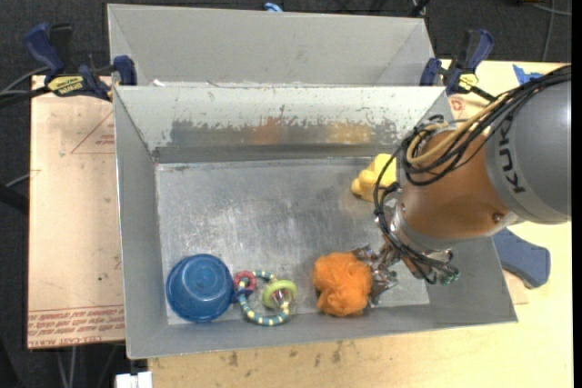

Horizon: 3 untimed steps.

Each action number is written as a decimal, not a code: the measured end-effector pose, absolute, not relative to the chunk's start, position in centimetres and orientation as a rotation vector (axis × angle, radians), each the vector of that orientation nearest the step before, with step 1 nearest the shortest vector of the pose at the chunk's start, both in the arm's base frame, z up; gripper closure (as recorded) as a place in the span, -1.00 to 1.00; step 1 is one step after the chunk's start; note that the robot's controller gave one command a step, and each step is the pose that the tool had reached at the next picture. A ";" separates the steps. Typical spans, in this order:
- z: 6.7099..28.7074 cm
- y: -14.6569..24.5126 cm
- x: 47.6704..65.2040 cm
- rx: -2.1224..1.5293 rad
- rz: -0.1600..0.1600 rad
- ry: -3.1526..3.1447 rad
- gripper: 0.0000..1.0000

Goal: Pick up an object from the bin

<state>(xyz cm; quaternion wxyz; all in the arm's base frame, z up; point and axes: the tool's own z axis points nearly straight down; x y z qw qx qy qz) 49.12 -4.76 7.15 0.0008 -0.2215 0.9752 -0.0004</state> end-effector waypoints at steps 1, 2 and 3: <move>7.1 -4.7 49.1 -0.697 -0.001 3.061 1.00; 21.5 -2.5 49.9 -0.593 0.001 3.082 1.00; 21.5 -2.5 49.9 -0.593 0.001 3.082 -1.00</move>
Offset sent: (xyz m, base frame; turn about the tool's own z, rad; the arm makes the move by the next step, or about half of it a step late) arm 0.0072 0.0215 0.1432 0.0681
